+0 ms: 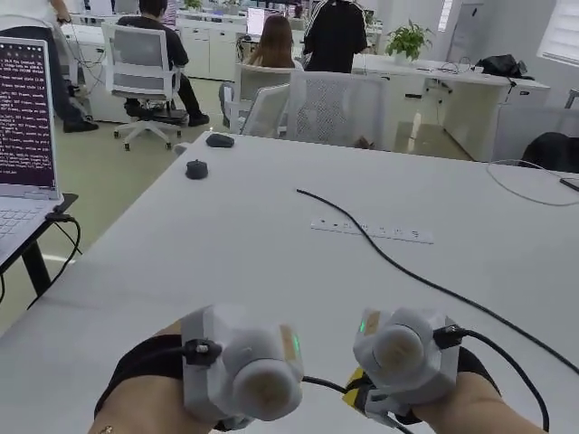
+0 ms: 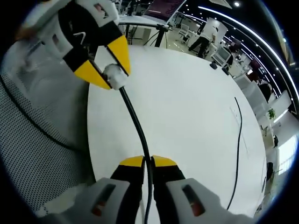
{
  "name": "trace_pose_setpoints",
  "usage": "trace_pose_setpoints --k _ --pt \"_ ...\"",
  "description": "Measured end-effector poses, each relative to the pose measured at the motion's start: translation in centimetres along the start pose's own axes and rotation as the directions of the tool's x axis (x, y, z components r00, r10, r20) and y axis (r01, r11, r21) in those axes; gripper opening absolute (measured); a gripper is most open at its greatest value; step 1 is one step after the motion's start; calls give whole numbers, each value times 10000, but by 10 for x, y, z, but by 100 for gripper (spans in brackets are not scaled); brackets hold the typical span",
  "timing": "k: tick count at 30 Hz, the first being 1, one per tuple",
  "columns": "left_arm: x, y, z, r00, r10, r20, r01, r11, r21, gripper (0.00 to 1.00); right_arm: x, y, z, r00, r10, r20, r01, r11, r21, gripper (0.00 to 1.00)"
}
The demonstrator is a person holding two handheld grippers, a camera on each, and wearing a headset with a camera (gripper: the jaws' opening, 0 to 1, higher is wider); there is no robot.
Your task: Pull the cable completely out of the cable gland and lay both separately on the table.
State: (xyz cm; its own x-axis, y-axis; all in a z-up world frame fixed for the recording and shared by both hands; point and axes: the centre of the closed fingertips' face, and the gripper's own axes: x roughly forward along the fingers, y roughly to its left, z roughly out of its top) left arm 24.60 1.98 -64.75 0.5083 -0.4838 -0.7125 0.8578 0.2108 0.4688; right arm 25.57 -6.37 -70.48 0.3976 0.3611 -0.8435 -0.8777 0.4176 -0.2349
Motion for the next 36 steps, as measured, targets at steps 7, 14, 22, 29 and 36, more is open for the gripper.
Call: trace_pose_setpoints --k 7,14,22,29,36 --pt "0 -1 1 10000 -50 52 50 10000 -49 16 -5 -20 -14 9974 -691 -218 712 9901 1211 3" --pt "0 1 2 9999 -83 78 83 10000 12 16 1 -55 -42 9937 -1089 -279 1113 9192 3778 3" --pt "2 -6 2 9996 -279 20 279 9996 82 16 23 -57 -91 9874 -1012 -1217 1476 8664 4770 4" --pt "2 -6 0 9991 -419 23 419 9988 -264 16 0 -71 -77 9838 -1530 -931 1791 8478 4991 16" --pt "5 -10 19 9921 -1149 510 1176 9916 -543 16 -49 -72 -32 9875 -1464 584 1009 8720 4791 19"
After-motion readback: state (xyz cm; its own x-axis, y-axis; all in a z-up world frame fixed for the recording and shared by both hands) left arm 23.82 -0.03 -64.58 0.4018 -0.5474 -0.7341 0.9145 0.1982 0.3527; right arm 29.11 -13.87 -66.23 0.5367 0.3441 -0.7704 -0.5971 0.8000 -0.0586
